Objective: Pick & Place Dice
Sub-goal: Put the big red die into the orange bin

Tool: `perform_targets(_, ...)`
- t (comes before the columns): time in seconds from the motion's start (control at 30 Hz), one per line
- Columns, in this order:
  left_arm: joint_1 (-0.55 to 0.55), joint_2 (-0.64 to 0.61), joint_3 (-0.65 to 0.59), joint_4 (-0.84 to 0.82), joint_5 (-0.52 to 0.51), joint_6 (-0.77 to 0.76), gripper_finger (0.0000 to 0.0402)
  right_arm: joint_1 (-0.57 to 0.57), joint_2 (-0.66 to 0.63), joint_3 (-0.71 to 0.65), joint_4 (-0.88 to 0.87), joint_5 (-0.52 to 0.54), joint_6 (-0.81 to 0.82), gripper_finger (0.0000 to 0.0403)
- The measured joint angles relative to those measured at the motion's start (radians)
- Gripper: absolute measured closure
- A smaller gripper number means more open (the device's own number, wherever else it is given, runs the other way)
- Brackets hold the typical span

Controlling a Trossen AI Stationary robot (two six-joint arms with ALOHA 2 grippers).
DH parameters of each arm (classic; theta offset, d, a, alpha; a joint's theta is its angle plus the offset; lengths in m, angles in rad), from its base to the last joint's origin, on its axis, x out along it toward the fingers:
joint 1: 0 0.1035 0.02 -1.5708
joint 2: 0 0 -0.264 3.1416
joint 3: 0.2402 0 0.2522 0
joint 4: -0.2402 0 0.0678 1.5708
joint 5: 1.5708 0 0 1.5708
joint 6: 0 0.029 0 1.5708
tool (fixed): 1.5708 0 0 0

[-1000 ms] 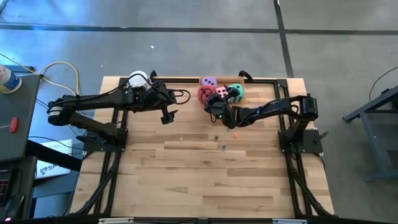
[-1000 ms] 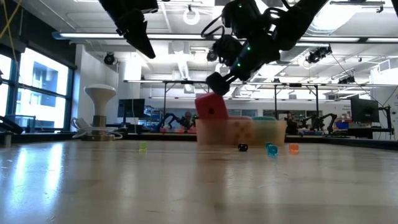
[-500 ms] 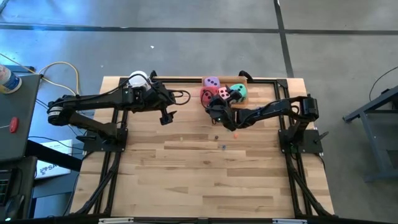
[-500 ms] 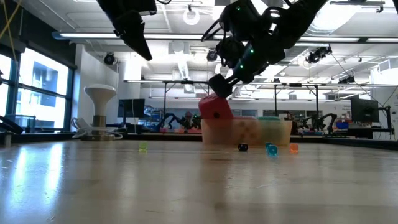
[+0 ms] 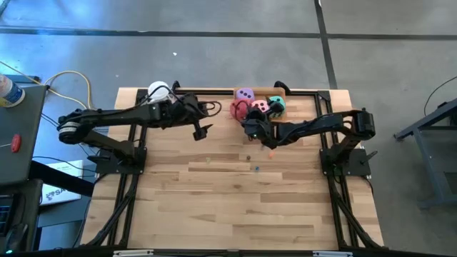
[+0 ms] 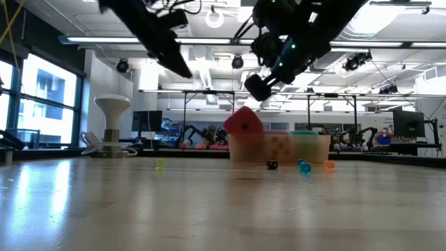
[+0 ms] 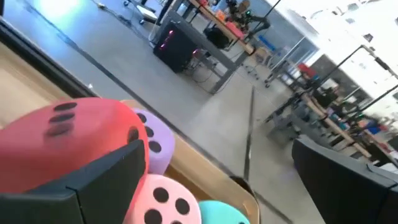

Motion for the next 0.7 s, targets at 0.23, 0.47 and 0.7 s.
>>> perform_targets(0.23,0.096,0.105,-0.110,0.343,0.183,0.023,0.0002,-0.003,-0.032,0.000,-0.136,-0.056,0.158,0.0003)
perform_targets(0.47,0.182,0.308,-0.113,0.467,0.183,0.023,0.0002,-0.008,-0.032,0.000,-0.122,-0.101,0.160,0.0003)
perform_targets(0.7,0.243,0.416,-0.113,0.592,0.223,0.018,0.0002,-0.033,-0.033,0.001,-0.119,-0.123,0.167,0.0003)
